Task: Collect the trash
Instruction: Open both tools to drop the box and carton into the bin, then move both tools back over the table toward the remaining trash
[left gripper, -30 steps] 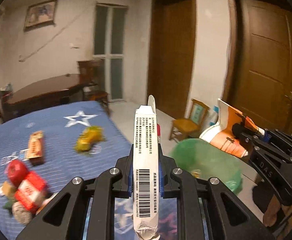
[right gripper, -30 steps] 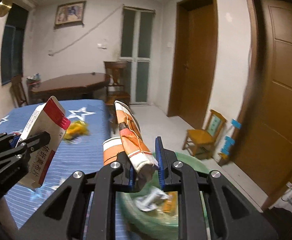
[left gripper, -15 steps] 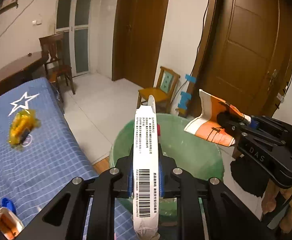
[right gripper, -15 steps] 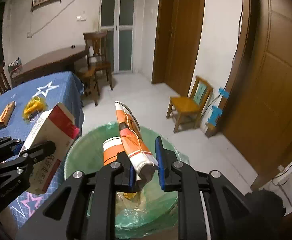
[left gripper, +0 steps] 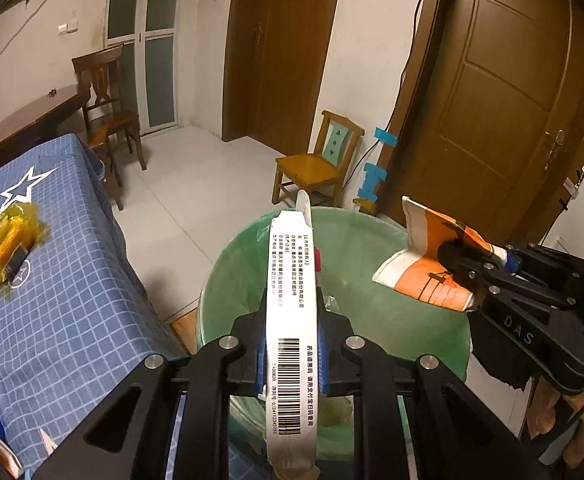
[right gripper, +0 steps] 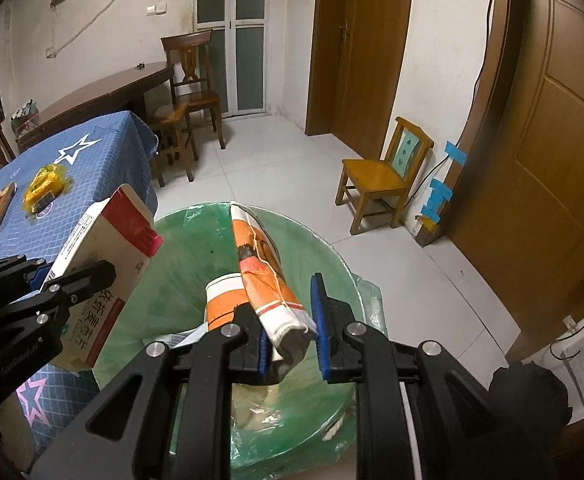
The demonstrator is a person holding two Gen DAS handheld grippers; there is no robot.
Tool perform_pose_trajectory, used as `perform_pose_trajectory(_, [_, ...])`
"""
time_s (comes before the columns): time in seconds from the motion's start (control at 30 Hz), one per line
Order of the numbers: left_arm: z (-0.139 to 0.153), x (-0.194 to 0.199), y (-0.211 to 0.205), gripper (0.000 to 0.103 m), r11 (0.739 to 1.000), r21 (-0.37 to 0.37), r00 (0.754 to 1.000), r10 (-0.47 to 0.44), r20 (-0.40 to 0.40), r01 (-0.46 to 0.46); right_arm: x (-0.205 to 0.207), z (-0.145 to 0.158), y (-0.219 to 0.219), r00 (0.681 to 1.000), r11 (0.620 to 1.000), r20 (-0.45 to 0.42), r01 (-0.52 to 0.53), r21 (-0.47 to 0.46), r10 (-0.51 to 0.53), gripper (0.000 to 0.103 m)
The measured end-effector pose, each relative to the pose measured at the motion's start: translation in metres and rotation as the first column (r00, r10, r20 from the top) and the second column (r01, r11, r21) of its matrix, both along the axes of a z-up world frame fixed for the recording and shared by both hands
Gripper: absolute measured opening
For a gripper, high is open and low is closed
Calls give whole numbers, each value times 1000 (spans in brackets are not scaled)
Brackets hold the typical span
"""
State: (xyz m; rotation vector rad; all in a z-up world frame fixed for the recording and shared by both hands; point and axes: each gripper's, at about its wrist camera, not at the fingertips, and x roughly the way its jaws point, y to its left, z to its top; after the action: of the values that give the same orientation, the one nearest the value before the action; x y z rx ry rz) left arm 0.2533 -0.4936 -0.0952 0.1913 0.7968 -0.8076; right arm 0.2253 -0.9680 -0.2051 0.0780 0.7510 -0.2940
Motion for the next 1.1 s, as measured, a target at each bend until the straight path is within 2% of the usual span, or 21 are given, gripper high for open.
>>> perform_pose_trajectory(0.27, [1, 9, -10, 20, 1000, -3, 1000, 2, 13, -2, 0, -2, -6, 1000, 1000, 2, -5, 3, 5, 17])
perform_pose_trajectory(0.3, [1, 9, -10, 25, 1000, 1, 1000, 5, 14, -5, 0, -2, -7, 1000, 1000, 3, -8, 6, 8, 17])
perform_pose_trajectory(0.33, [0, 10, -12, 35, 1000, 6, 1000, 9, 14, -9, 0, -2, -8, 1000, 1000, 4, -11, 14, 11, 17])
perform_pose_trajectory(0.43, [2, 15, -11, 42, 1000, 12, 1000, 19, 21, -19, -3, -1, -11, 1000, 1000, 15, -4, 24, 4, 23])
perform_pose_trajectory(0.53, [2, 16, -7, 48, 1000, 11, 999, 26, 22, -26, -7, -1, -15, 1000, 1000, 24, 4, 30, -5, 24])
perform_pose_trajectory(0.6, [2, 18, -5, 50, 999, 11, 999, 32, 22, -32, -9, -1, -18, 1000, 999, 29, 3, 49, -4, 24])
perform_pose_trajectory(0.67, [0, 18, -1, 50, 999, 11, 999, 34, 20, -35, -10, -1, -18, 999, 998, 36, -3, 60, 1, 30])
perform_pose_trajectory(0.77, [0, 16, 2, 57, 999, 11, 999, 39, 25, -39, -13, 2, -17, 999, 997, 54, -12, 75, 8, 37])
perform_pose_trajectory(1.1, [6, 6, 17, 62, 999, 10, 998, 47, 35, -48, -26, 15, -2, 995, 997, 99, -34, 65, 27, 42])
